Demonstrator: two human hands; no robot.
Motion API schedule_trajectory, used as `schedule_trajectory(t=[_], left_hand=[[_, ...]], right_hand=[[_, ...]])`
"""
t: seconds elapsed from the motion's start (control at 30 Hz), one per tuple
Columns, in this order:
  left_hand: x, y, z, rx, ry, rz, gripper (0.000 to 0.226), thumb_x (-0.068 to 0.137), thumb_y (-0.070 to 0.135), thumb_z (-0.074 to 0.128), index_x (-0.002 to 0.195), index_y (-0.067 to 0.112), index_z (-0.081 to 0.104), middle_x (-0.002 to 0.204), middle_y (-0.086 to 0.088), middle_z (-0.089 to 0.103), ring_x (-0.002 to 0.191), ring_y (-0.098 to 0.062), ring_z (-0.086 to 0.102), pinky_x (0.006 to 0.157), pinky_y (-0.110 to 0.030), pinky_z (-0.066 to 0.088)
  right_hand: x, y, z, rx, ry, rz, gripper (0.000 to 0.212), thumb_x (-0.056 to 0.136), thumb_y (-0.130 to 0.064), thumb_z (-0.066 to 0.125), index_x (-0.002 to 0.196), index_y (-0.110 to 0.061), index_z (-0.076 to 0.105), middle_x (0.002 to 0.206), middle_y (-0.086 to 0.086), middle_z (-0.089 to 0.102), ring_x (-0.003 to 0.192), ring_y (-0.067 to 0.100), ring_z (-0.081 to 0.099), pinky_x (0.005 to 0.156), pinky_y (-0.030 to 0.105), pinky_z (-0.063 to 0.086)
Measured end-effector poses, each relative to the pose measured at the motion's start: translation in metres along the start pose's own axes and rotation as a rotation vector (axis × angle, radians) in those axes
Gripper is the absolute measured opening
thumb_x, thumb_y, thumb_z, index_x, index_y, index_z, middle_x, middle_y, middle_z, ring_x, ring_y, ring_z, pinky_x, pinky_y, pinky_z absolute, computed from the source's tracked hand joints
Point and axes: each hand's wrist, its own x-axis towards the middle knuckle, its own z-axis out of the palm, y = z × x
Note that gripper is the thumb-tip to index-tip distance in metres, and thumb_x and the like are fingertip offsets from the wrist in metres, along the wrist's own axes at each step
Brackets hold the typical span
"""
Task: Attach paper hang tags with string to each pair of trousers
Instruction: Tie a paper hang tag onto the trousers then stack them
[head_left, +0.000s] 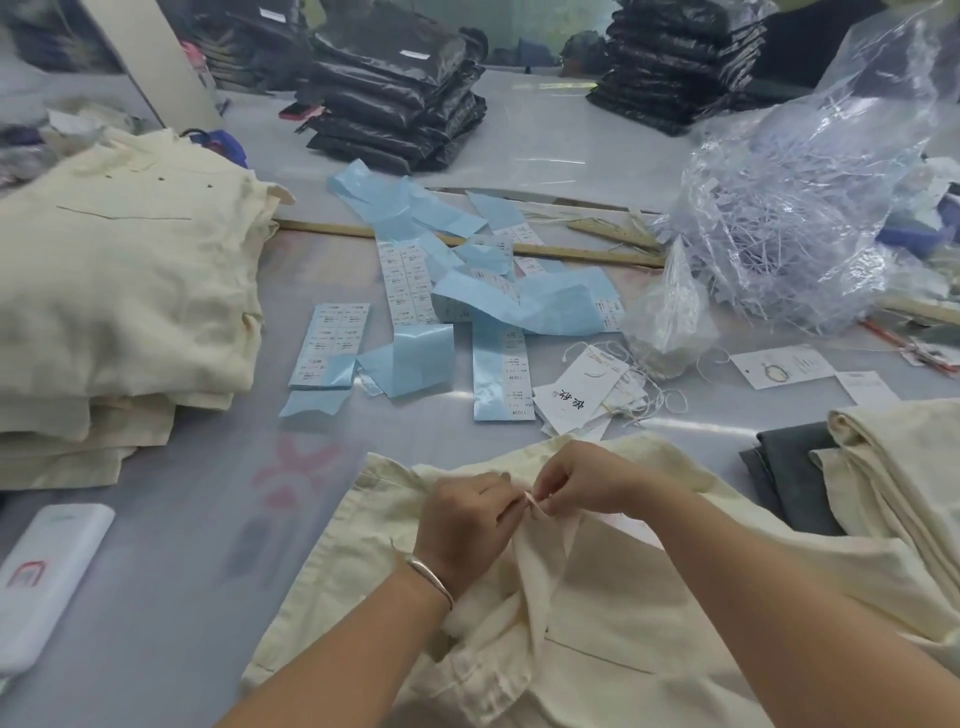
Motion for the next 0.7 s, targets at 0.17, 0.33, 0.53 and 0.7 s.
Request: schedule_trajectory(t=[0.17,0.33,0.53,0.7], left_hand=[[-0.006,0.010,-0.001,-0.135,-0.010,-0.400,0.020,0.076,0.017,0.072,0.060,0.008,0.066,0.059,-0.002,0.063,0.057,-0.018,0.058,0.056,-0.036,0.047],[-0.014,0.012,-0.002,-0.214,-0.114,-0.500,0.011,0.086,0.016,0.070,0.084,0.009,0.077,0.091,0.004,0.059,0.085,-0.010,0.057,0.078,-0.026,0.047],[-0.014,0.014,0.000,0.016,-0.379,-0.466,0.022,0.096,0.026,0.048,0.096,0.014,0.067,0.105,0.003,0.057,0.094,-0.016,0.056,0.073,-0.031,0.045],[-0.011,0.022,0.003,0.072,-0.366,-0.504,0.017,0.093,0.024,0.047,0.096,0.016,0.062,0.109,0.003,0.055,0.095,-0.019,0.056,0.066,-0.026,0.036]], right_hand=[[0.004,0.004,0.009,0.156,-0.012,0.055,0.019,0.074,-0.009,0.071,0.060,-0.022,0.072,0.051,-0.006,0.052,0.042,0.006,0.040,0.041,0.015,0.032],[0.000,0.005,0.024,0.213,0.054,0.047,0.030,0.074,-0.003,0.070,0.051,-0.022,0.067,0.045,-0.009,0.048,0.044,0.006,0.040,0.046,0.016,0.035],[-0.002,-0.001,0.043,-0.051,0.211,0.115,0.015,0.075,-0.020,0.069,0.061,-0.025,0.070,0.048,-0.018,0.055,0.064,0.002,0.053,0.091,0.032,0.040],[-0.011,0.000,0.053,0.004,0.344,0.109,0.012,0.080,-0.027,0.071,0.068,-0.030,0.070,0.067,-0.018,0.063,0.079,0.006,0.060,0.093,0.031,0.038]])
